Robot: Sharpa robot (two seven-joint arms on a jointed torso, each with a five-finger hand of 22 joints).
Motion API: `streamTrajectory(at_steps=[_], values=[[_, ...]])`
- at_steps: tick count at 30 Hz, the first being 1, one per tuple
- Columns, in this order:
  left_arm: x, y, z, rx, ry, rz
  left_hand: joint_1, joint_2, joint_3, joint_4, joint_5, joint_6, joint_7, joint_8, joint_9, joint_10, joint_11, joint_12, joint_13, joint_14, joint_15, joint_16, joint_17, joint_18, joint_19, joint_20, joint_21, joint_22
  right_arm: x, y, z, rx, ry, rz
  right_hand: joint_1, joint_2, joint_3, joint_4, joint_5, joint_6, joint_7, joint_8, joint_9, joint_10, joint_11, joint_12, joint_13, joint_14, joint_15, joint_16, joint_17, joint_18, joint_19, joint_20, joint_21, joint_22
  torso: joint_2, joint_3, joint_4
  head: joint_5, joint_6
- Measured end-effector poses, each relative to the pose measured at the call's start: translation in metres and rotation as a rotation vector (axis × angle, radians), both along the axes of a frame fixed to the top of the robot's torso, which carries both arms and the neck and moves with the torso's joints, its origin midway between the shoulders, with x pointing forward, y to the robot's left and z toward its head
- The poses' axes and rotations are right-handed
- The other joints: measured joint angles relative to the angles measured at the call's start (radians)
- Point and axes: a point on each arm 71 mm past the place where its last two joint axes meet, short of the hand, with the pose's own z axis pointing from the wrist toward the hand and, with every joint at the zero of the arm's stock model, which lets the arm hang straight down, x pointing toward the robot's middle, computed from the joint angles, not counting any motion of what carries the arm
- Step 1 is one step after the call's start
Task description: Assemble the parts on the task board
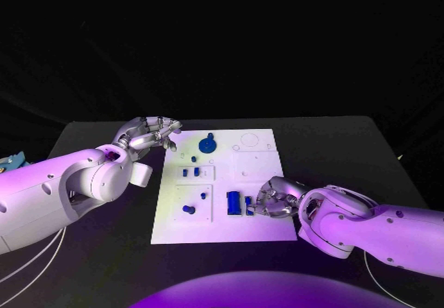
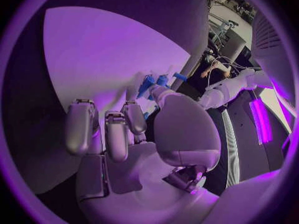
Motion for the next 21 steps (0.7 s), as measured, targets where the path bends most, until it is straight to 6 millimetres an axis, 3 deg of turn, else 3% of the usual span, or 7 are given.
streamTrajectory(at_steps=[21], values=[[0.0002, -0.0001, -0.0002, 0.000, 0.001, 0.000, 0.000, 0.000, 0.000, 0.000, 0.000, 0.000, 0.000, 0.000, -0.002, 0.000, 0.000, 0.004, -0.002, 0.000, 0.000, 0.000, -0.001, 0.000, 0.004, -0.004, -0.004, -0.001, 0.0088, 0.0030, -0.0050, -0.022, -0.015, 0.020, 0.024, 0.005, -0.014, 0.005, -0.021, 0.009, -0.008, -0.002, -0.002, 0.007, -0.007, 0.010, 0.000, 0.000, 0.000, 0.000, 0.000, 0.000, 0.000, 0.000, 0.000, 0.000, 0.000, -0.0016, 0.0012, 0.002, -0.004]])
